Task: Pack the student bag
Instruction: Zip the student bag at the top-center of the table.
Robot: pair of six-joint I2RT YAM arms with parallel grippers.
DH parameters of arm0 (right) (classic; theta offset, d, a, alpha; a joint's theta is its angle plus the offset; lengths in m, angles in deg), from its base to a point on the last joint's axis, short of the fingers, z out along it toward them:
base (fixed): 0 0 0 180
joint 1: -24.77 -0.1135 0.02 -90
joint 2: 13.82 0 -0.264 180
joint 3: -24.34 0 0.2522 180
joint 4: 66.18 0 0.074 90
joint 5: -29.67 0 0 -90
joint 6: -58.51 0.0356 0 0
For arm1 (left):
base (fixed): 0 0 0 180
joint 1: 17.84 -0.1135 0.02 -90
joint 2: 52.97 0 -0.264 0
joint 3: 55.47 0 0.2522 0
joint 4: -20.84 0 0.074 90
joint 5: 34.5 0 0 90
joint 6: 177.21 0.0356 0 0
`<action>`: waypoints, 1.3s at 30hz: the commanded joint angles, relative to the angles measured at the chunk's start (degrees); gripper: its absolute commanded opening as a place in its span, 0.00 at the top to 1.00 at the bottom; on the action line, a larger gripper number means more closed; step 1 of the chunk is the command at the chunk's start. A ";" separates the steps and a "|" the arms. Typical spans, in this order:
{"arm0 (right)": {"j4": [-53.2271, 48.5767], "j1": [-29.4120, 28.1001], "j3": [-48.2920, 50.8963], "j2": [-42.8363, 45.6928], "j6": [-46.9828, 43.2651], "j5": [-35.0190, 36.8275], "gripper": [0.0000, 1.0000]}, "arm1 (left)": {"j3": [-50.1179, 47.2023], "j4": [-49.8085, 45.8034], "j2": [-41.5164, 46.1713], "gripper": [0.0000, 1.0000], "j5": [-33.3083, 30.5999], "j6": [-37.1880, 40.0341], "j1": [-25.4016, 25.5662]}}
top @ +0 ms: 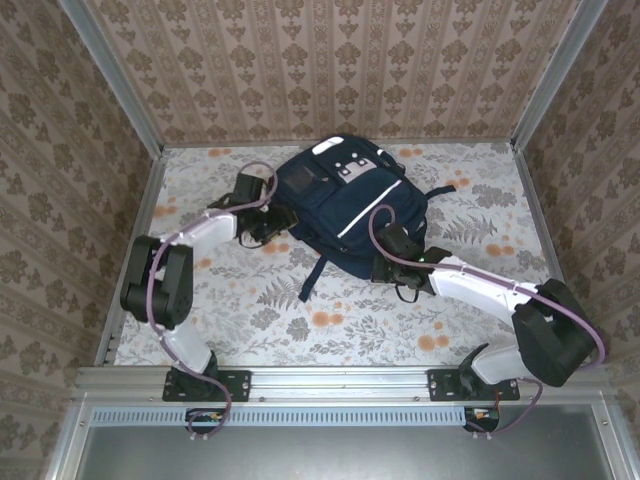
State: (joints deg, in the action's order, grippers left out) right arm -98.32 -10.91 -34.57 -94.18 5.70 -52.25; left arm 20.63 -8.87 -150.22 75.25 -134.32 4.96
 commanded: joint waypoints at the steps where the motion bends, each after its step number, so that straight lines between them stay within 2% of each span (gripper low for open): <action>1: -2.79 -0.44 -1.98 -1.89 -1.47 -1.22 1.00 | -2.92 -1.43 5.13 0.43 -1.57 -7.53 8.26; 3: -3.08 -0.49 -2.36 -2.08 -1.52 -0.87 1.00 | -3.63 -0.53 5.83 0.44 -2.39 -12.66 12.79; 6: -2.97 -0.44 -2.42 -2.17 -1.76 -1.00 1.00 | -5.27 6.25 5.30 0.45 -1.32 -20.42 17.77; 9: -3.01 -0.44 -2.40 -2.03 -1.77 -1.22 1.00 | -3.52 8.10 3.54 0.45 -2.69 -23.88 20.90; 20: -1.80 -0.44 -1.44 -1.21 -1.64 -2.34 1.00 | -1.41 12.06 -4.99 0.43 -4.37 -34.39 25.36; 24: -1.37 -0.44 -1.10 -1.23 -1.68 -3.00 1.00 | 0.26 12.91 -7.97 0.43 -6.85 -34.80 25.40; 25: -1.42 -0.44 -1.04 -1.21 -1.70 -2.98 1.00 | 0.85 12.87 -8.53 0.49 -7.44 -34.40 25.40; 28: -1.94 -0.44 -1.33 -1.07 -2.11 -3.21 1.00 | 2.61 9.05 -9.28 0.93 -9.90 -32.75 25.30; 29: -2.21 -0.44 -1.43 -0.91 -2.35 -3.12 1.00 | 2.48 7.83 -8.94 1.00 -10.52 -32.40 25.16; 34: -3.80 -0.36 -1.94 -0.15 -3.32 -2.15 1.00 | -1.96 4.56 -3.93 1.00 -13.57 -31.14 23.93; 39: -5.59 -0.05 -2.73 -0.05 -4.39 -1.53 1.00 | -9.20 1.04 3.67 1.00 -16.21 -29.33 20.66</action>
State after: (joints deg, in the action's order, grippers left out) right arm -98.71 -11.69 -36.40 -95.52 2.70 -56.08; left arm 15.56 -0.08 -151.57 66.31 -166.27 28.83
